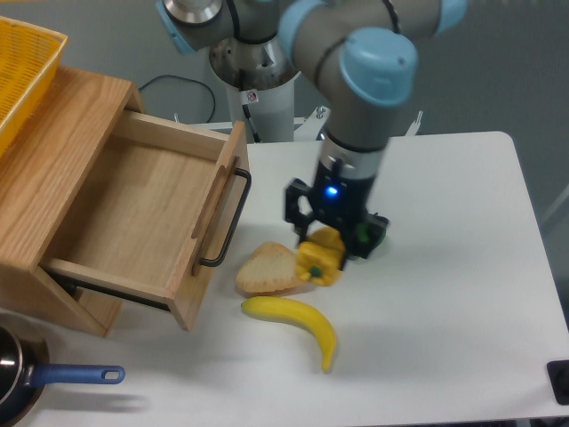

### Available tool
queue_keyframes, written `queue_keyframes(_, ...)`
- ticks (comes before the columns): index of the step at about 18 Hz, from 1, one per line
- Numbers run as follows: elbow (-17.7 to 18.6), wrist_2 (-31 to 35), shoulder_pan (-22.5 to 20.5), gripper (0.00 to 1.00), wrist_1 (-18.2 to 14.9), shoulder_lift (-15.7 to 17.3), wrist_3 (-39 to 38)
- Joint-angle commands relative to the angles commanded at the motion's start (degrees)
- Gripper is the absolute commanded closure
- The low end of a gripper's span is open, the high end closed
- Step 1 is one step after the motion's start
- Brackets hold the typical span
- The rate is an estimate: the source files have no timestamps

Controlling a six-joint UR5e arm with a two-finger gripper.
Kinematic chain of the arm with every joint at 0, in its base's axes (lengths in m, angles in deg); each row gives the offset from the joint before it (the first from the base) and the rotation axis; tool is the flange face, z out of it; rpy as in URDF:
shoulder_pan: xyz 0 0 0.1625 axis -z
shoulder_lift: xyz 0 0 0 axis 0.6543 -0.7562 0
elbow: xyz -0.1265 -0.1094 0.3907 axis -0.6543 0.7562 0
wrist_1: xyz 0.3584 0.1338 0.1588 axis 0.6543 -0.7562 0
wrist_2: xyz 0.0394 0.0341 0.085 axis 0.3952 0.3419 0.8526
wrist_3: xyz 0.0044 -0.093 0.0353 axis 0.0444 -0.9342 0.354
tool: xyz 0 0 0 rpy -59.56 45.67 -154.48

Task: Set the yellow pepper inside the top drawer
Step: 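Move the yellow pepper over the drawer and into its opening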

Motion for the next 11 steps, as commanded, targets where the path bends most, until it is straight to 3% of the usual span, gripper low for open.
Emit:
queue_keyframes(5,0.26,-1.41,2.29,0.56,0.35,1.40,-7.92)
queue_keyframes(11,0.35,-5.36,2.64,0.56,0.35,3.34,-11.88)
